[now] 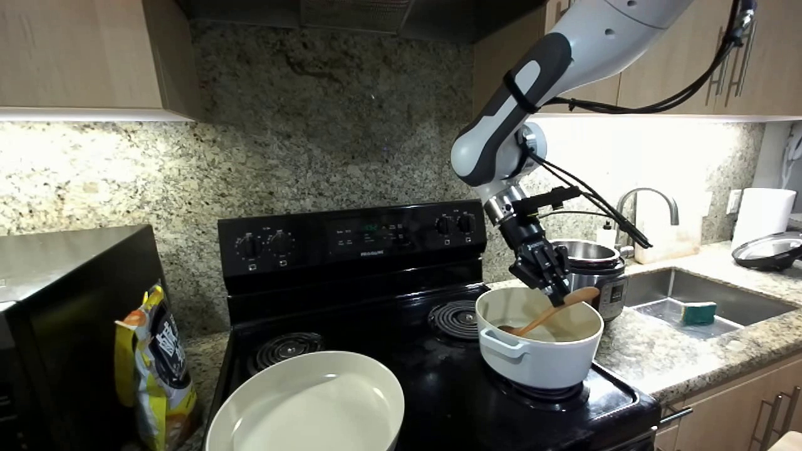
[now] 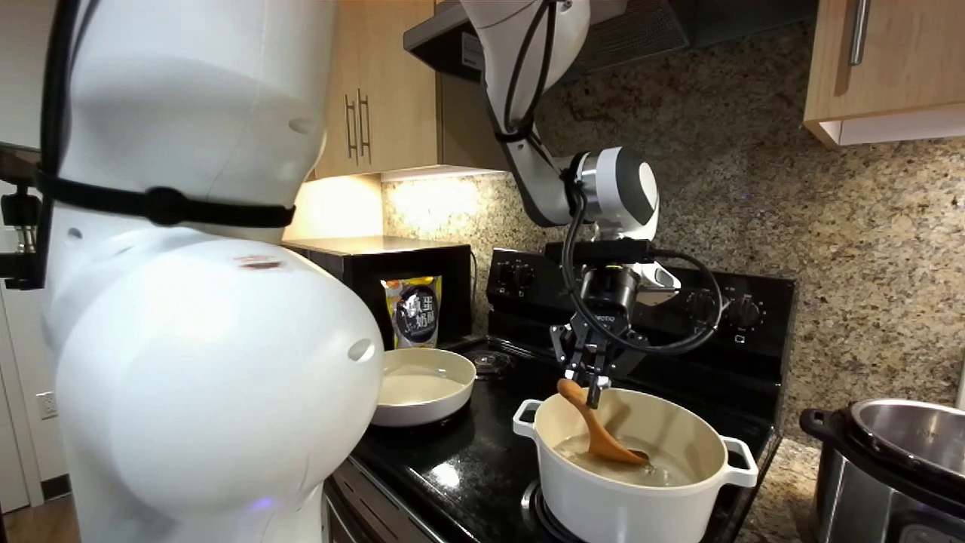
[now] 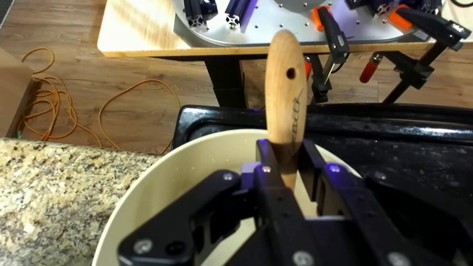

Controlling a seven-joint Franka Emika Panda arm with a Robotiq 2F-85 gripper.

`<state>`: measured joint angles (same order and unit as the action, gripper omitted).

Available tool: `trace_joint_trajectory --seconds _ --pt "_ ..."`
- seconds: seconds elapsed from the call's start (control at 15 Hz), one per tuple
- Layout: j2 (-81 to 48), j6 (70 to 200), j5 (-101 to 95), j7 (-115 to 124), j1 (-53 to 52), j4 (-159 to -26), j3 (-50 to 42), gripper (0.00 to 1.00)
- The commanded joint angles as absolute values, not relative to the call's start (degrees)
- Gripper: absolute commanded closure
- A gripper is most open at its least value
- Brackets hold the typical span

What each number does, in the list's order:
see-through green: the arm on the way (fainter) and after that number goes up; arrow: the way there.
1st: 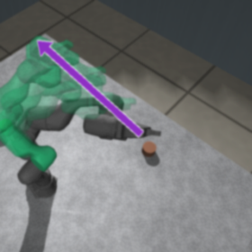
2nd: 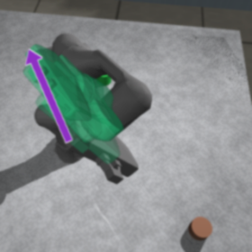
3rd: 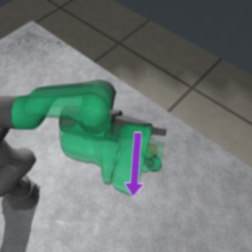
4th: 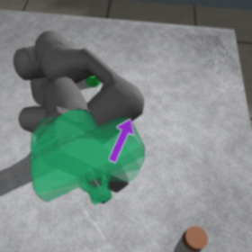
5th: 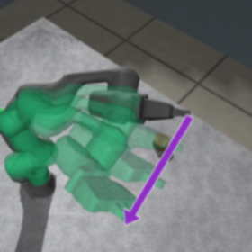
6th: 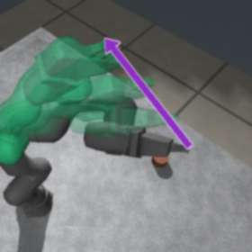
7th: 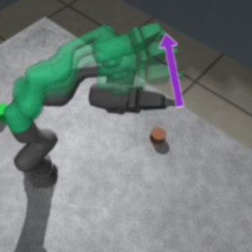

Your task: Use the spatula to mix the water in the pot

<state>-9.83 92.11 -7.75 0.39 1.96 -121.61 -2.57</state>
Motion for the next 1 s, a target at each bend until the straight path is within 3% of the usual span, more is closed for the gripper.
trace_joint_trajectory --seconds 0.0,0.53,0.93 --pt "-11.8 92.5 -6.5 3.5 2.4 -119.0 -3.1 0.92" --pt "-6.8 90.9 -8.8 4.5 3.3 -121.9 -5.3 0.92" --pt "-5.4 82.4 -11.5 -4.0 2.6 -123.6 -3.8 0.92"
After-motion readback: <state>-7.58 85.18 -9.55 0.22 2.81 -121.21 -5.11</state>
